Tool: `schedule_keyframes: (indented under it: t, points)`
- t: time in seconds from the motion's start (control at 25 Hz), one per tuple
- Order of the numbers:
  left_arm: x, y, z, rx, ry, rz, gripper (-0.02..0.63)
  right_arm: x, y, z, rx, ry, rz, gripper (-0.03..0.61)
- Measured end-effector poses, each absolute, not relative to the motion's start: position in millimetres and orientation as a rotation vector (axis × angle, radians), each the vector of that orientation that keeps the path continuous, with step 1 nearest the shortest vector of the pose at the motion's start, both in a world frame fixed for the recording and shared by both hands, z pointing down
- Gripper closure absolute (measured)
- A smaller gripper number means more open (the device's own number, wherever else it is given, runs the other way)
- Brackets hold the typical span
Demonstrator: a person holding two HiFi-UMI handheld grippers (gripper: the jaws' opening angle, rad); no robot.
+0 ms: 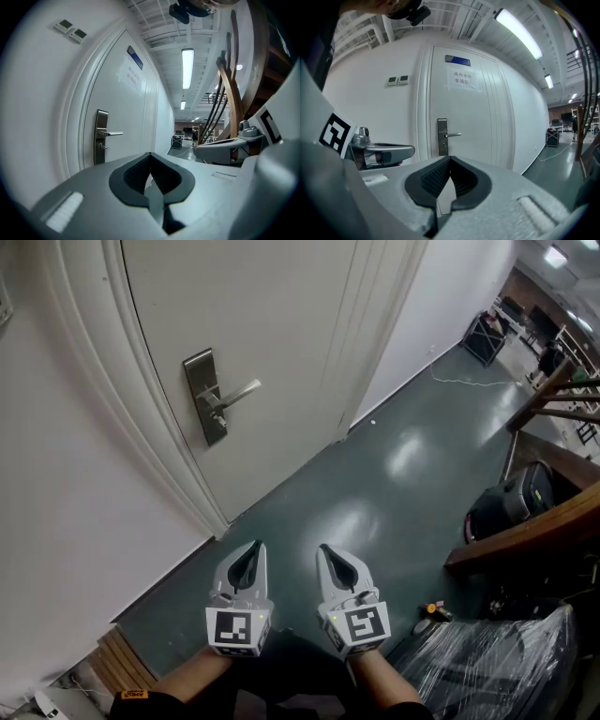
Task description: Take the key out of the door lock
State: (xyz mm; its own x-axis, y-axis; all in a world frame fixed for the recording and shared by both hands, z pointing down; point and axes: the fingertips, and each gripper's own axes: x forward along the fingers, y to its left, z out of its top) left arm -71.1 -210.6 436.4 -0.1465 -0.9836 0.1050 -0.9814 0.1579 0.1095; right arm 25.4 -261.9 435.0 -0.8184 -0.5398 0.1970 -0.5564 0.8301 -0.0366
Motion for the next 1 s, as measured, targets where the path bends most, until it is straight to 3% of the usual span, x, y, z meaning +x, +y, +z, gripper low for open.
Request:
schedule_keyframes:
  t: [0.44,1.0]
  points:
    - [-171.9,-292.3,432.3,1.931,-2.326,-0.009,0.596,-80.3,-346.5,430.4,0.692,-2.865,0.238,0.588]
    - [-272.1,-307.9,432.7,1.736,-2.507,-0.024,0.597,-201.2,-387.5,446.7,0.382,-2.865,0.375,0.588]
